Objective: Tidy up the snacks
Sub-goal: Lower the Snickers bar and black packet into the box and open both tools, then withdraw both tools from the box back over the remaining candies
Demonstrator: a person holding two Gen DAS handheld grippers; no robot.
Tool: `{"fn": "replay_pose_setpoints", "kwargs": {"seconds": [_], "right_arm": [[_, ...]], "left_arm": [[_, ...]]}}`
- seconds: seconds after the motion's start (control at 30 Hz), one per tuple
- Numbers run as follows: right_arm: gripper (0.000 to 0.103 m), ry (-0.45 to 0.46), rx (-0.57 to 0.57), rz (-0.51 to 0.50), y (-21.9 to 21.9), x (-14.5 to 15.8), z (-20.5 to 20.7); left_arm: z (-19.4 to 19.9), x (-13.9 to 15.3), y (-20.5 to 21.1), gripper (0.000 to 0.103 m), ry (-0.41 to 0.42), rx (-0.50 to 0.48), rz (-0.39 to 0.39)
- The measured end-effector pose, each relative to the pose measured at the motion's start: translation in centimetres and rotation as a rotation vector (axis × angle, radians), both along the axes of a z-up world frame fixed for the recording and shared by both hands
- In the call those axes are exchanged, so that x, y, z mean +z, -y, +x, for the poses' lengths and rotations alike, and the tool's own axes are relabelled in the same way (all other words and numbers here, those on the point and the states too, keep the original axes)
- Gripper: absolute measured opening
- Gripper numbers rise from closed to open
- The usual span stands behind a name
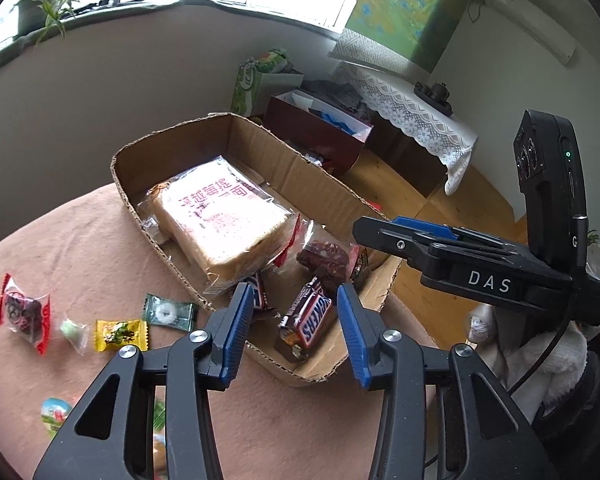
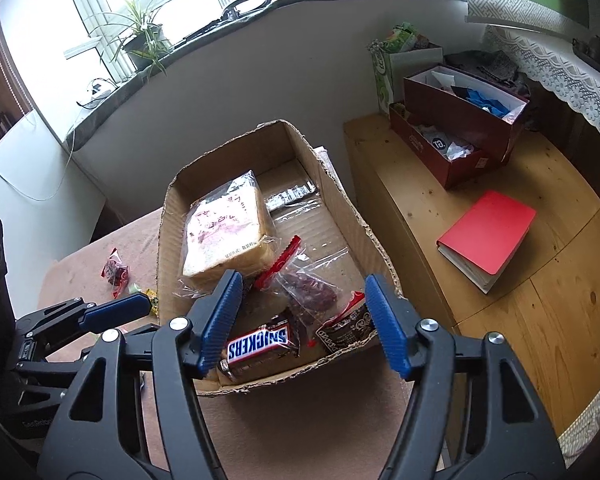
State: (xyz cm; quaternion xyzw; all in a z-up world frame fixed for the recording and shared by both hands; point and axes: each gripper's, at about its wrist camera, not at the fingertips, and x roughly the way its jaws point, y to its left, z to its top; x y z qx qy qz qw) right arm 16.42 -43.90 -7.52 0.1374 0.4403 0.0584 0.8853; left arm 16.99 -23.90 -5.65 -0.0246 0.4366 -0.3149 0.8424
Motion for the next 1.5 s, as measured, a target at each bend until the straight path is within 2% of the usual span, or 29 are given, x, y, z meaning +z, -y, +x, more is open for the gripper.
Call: {"fn": "replay_pose_setpoints", "kwargs": {"seconds": [0.23,0.37,0.5,0.67,0.83,1.03,1.2,1.5], "right_arm": [[0.067,0.035,0.032,0.004,-1.8,1.7,-1.8],[0.075,0.065,0.08,0.016,-3.9,2.9,-3.3],[0.075,0.093,0.151,0.034,-6.8,3.6,-4.8],[0.075,0.101,0.237,0.096,-10.5,3.0,-6.8],[0.075,0.105,0.299,0.077,-13.9,1.9,-7.9],[0.075,0.041,0.377,-0.002,-17.3,-1.0,-7.9],[0.075,0.013,0.413,-0.069,-18.9,-3.3,-8.9],[0.075,-0.017,0.421,-0.05,-19.4,-4.9,-9.1]], "left_arm": [[-1.2,1.9,-4.1,0.042,0.035,0.051,-0.025],[-2.4,3.4,-7.7,0.042,0.065,0.107,-0.049],[-4.1,4.6,-11.5,0.042,0.114,0.177,-0.052],[-6.3,4.2,-15.8,0.042,0.142,0.266,-0.049],[-7.6,2.1,-19.3,0.042,0.09,0.359,-0.023],[-8.2,-0.4,-20.7,0.042,0.047,0.407,-0.001],[-8.2,-2.3,-19.2,0.042,0.034,0.384,0.041],[-7.3,-3.9,-17.5,0.042,0.013,0.368,0.066]]}}
